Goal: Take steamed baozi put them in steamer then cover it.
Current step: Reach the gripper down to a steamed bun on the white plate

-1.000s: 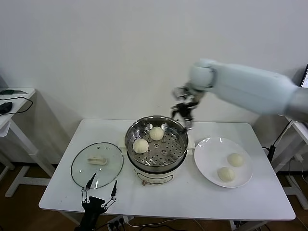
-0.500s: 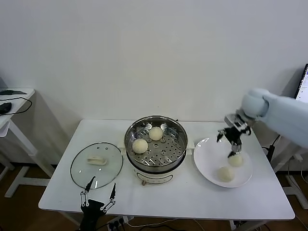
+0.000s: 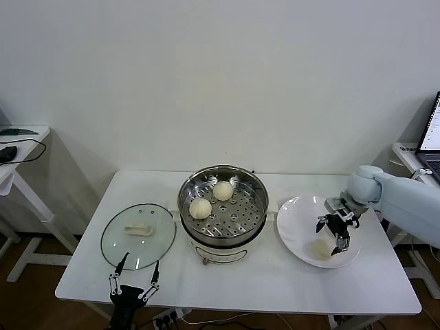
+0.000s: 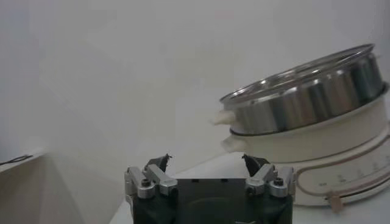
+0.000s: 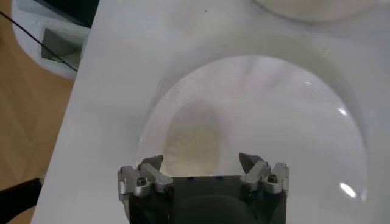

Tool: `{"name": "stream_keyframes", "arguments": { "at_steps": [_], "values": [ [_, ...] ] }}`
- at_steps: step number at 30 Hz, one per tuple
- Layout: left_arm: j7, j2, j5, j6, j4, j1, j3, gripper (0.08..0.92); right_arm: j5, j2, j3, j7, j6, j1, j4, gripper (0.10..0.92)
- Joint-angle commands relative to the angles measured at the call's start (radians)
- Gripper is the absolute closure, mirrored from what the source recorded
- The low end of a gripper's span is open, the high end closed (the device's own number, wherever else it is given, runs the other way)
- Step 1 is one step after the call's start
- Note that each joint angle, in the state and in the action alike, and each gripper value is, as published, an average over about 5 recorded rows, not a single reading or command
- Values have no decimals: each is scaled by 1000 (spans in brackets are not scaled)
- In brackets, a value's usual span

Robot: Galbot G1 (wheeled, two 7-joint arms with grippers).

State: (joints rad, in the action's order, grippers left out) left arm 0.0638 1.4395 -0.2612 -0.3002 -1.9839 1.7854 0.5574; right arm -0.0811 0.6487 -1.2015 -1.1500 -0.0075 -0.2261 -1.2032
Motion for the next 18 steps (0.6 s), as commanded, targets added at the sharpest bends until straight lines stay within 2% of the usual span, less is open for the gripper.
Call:
{"name": "stream_keyframes", "arguments": {
  "at_steps": [1, 8, 18],
  "values": [
    [18, 1, -6, 19, -4, 1, 5, 177, 38, 14, 26, 43, -10, 70, 21, 203],
    [18, 1, -8, 19, -6, 1, 4, 177, 36, 17, 30, 45, -15, 71, 22, 213],
    [26, 0, -6, 23, -9, -5, 14, 177, 34, 1, 28, 32, -2, -1, -19, 373]
  ]
}}
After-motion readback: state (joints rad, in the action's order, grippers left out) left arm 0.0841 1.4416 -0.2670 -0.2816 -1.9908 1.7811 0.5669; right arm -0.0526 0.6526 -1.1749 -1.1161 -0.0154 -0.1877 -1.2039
